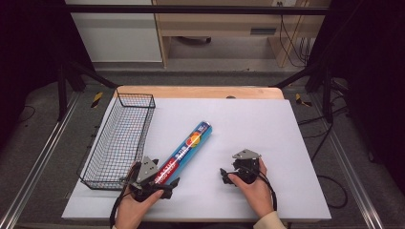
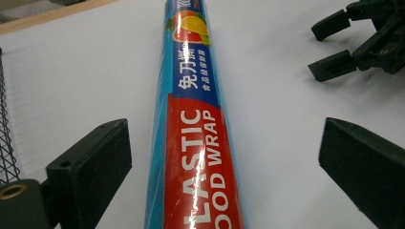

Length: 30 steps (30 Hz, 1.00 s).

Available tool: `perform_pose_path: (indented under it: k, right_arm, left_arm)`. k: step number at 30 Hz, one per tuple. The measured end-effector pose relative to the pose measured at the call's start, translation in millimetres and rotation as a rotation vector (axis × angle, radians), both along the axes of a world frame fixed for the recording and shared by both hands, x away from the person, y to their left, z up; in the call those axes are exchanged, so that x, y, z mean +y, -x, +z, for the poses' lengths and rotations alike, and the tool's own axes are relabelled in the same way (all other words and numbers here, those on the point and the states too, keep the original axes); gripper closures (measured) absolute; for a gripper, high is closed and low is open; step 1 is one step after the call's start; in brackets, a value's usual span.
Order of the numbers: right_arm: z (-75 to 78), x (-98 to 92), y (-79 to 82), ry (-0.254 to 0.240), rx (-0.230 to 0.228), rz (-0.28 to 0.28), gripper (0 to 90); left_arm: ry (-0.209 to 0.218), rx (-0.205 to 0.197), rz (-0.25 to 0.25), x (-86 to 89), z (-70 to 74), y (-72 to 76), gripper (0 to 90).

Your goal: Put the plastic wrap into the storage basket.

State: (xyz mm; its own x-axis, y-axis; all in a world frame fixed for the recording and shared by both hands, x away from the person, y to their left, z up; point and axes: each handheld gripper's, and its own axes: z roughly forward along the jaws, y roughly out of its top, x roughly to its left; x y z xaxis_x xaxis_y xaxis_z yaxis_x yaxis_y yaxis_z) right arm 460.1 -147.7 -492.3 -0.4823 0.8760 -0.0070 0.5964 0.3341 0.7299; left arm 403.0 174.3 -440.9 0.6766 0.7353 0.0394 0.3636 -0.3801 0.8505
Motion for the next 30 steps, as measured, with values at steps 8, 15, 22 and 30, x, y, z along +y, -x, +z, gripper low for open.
perform_pose_path:
  k: [8, 15, 22, 30]
  right_arm:
    - [-0.1, 0.0, 0.4, 0.001, -0.001, -0.002, 6.1]
    - [-0.4, -0.9, -0.1, 0.000, -0.003, 0.005, 6.0]
    - [1.2, -0.2, -0.8, -0.006, 0.005, 0.010, 5.7]
    - [12.9, -0.5, 4.8, -0.007, -0.066, 0.031, 5.8]
  left_arm:
    - [-0.003, -0.013, -0.024, -0.6, 2.0, 2.6, 3.0]
    - [-0.030, -0.054, -0.035, -6.3, 15.0, 1.8, 2.8]
    - [-0.091, -0.019, -0.060, -22.1, 34.1, -19.6, 3.2]
    - [-0.166, 0.040, -0.055, -31.5, 45.7, -37.8, 3.5]
